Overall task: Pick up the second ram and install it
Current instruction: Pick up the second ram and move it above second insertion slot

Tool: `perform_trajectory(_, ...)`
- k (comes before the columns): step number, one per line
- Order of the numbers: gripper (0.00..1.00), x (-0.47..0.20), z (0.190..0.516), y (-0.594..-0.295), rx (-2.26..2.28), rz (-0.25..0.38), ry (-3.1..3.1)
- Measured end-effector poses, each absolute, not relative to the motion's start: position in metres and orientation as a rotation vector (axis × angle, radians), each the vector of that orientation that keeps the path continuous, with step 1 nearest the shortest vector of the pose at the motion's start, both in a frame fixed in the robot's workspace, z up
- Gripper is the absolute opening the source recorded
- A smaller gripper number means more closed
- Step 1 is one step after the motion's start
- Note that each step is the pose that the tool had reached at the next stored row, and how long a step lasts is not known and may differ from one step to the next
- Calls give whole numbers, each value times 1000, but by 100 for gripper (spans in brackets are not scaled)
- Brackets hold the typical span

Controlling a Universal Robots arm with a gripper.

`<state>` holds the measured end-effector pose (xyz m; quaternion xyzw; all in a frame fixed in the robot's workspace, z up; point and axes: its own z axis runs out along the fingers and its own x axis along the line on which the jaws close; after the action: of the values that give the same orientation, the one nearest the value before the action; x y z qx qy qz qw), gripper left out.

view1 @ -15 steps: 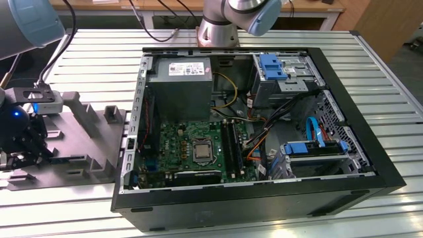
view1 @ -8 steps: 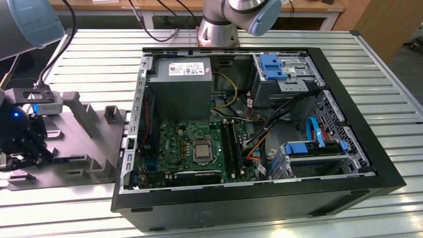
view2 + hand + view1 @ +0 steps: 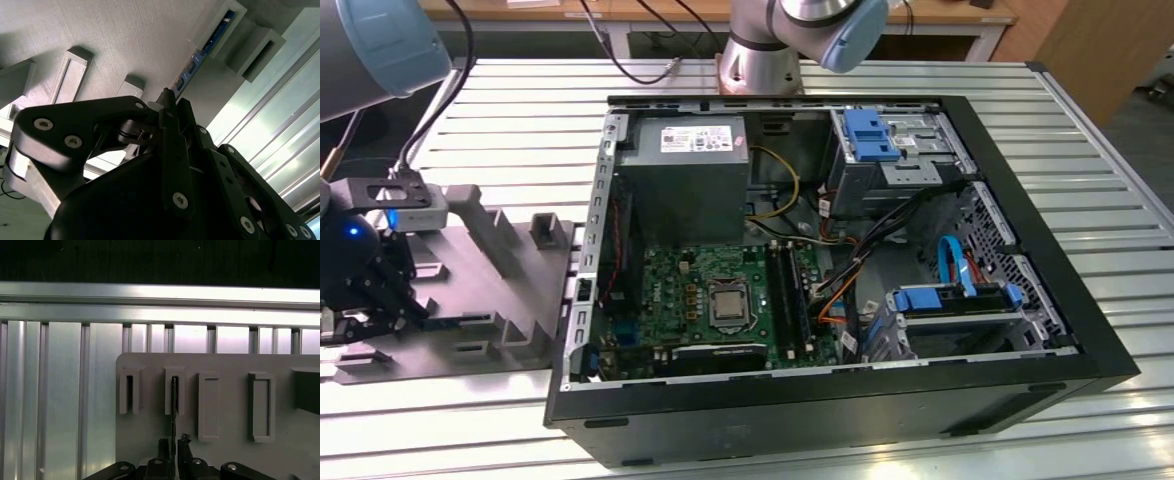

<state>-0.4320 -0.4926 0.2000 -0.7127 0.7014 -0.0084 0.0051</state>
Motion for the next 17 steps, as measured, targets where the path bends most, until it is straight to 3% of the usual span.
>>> perform_trajectory(17, 21, -432, 201, -492, -2230, -25, 2195)
